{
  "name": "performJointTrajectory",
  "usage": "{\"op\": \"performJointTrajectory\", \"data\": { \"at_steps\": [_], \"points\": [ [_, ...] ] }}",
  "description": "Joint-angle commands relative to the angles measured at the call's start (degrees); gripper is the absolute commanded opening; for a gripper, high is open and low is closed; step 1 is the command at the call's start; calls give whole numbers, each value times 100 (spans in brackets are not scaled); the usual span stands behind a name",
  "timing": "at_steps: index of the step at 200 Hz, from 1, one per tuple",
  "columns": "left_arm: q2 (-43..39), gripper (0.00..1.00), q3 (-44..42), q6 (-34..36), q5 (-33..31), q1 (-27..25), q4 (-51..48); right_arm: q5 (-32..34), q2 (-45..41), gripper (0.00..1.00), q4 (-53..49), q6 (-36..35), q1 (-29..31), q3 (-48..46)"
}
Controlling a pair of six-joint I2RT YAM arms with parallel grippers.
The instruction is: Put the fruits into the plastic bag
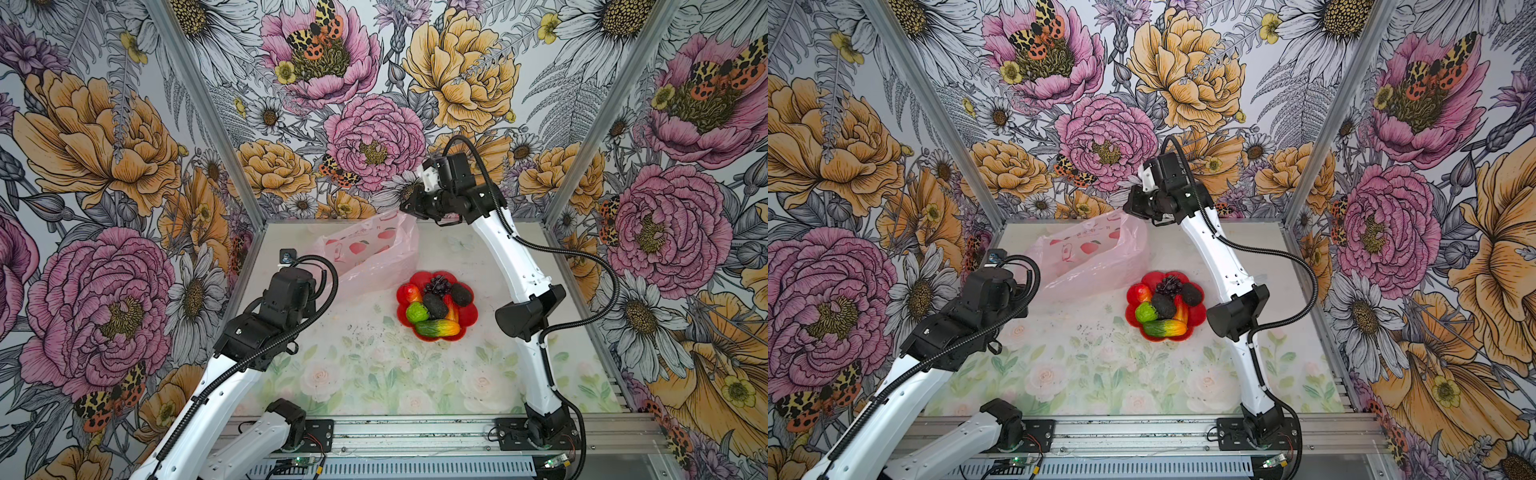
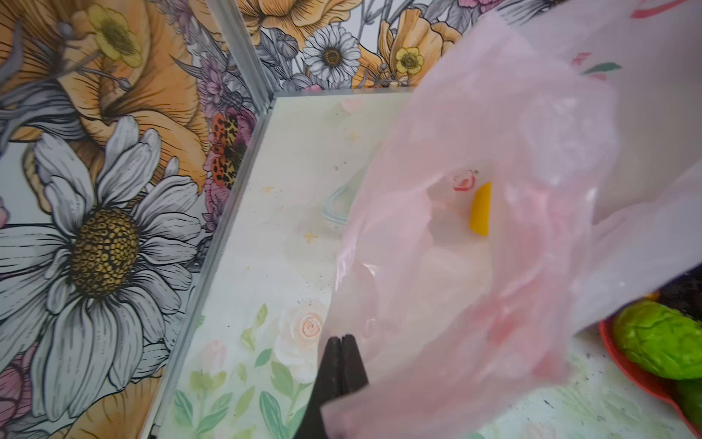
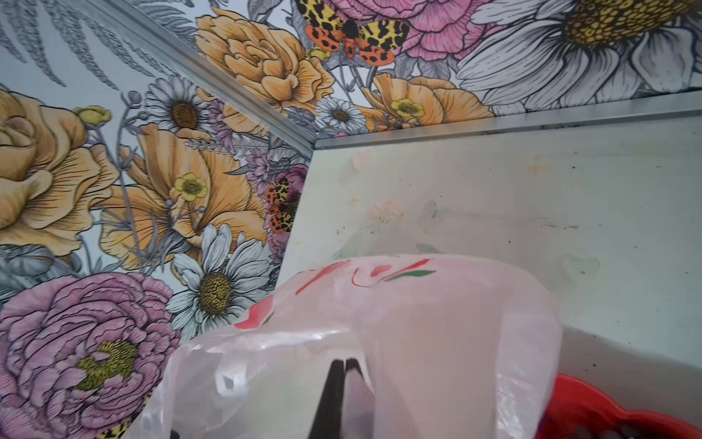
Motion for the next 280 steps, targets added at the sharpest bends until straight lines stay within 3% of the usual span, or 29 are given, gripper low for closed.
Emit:
{"op": "performJointTrajectory", "data": {
  "at_steps": [1,29,57,84,104,121,139,163,191,215,229,250,280],
  "points": [
    [-329,0,434,643,-880,40,-25,-1069,-119,0,9,-327,-53,-322],
    [-516,0,753,942,-837,63,-81,-1235,-78,0,42,-684,-134,-909],
    [-476,0,946,810,-691,106,-227,-1322,126,0,360,-493,-29,-1235],
    [-220,0,1006,689,-252,181,-205,-1480,718,0,1012,136,213,129],
    [13,0,1104,583,-137,183,-84,-1579,1270,0,1986,984,270,1326],
    [172,0,1242,446,51,207,-16,-1605,1270,0,3191,1651,300,1316],
    [233,3,1253,325,507,265,1,-1608,1000,0,3733,1779,327,916],
    [141,25,979,114,1294,413,8,-1861,481,0,3706,1499,358,-57],
    [112,45,493,-207,1933,622,-54,-1794,-350,0,3666,890,380,-2023],
    [169,75,226,-583,2606,823,-75,-1767,-753,0,3654,617,367,-3005],
    [219,87,215,-709,2847,912,-171,-1757,-935,0,3652,518,345,-3357],
    [312,95,418,-758,2855,989,-640,-1747,-1101,0,3656,439,315,-3574],
    [314,96,500,-685,2711,955,-1097,-1823,-1156,0,3656,418,314,-3618]
  ]
}}
